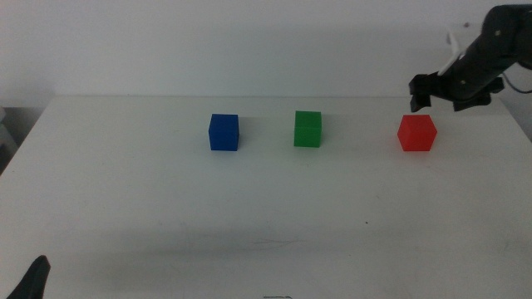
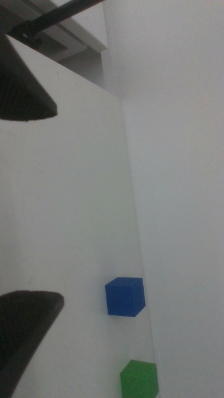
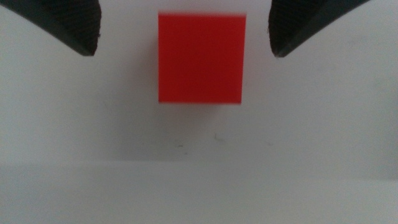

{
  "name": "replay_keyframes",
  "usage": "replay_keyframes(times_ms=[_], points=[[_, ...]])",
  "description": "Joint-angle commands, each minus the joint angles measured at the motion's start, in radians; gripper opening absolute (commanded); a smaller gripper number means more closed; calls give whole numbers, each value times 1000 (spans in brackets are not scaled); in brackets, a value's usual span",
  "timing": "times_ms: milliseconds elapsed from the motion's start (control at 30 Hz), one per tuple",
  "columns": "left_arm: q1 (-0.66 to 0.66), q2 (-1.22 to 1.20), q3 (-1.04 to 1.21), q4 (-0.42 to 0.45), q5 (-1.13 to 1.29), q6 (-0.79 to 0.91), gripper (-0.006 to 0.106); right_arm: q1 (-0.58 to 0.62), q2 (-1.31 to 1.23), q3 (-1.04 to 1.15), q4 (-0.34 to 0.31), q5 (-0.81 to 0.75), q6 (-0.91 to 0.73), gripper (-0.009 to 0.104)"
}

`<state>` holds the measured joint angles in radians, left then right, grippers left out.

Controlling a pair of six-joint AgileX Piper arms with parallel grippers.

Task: Stack red cubes first, then green, then blue cubes in a specific spot.

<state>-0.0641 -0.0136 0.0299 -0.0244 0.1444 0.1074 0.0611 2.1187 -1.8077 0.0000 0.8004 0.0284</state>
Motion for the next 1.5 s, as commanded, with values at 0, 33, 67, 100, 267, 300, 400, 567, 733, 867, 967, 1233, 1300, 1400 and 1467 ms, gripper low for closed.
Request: replay_keyframes(times_ms=[0,33,67,100,267,300,400,567,733,867,967,1233,1300,1400,1467], points=[[-4,-20,-4,-12,-76,0,94,-2,-2,-98,-12,0,-23,94],[-4,-20,-4,-12,-76,0,94,-2,22,-121,-12,2,-28,94],[-4,-20,-4,-12,-76,0,94,-2,40,-138,-12,1,-28,94],[-4,-20,-4,-12,-76,0,94,-2,59,-151,-12,1,-28,94],[-4,-20,-4,-12,-76,0,94,-2,119,-169,-12,-5,-28,94],[-4,-20,-4,-12,-76,0,94,-2,127,-169,-12,-5,-28,94],[-4,-20,-4,-12,-76,0,94,-2,141,-169,-12,-5,-28,88],[-4,-20,-4,-12,-76,0,94,-2,137,-170,-12,2,-28,41],[-4,-20,-4,-12,-76,0,94,4,97,-170,-32,108,-12,-1],[-4,-20,-4,-12,-76,0,94,29,-17,-84,-35,99,0,-1],[-4,-20,-4,-12,-76,0,94,74,-179,114,-33,5,76,-1],[-4,-20,-4,-12,-76,0,94,345,-403,428,-187,-51,462,-1],[-4,-20,-4,-12,-76,0,94,435,-386,419,-251,-34,557,-1],[-4,-20,-4,-12,-76,0,94,565,-340,382,-333,-24,679,-1],[-4,-20,-4,-12,-76,0,94,621,-300,352,-361,-24,758,-1]])
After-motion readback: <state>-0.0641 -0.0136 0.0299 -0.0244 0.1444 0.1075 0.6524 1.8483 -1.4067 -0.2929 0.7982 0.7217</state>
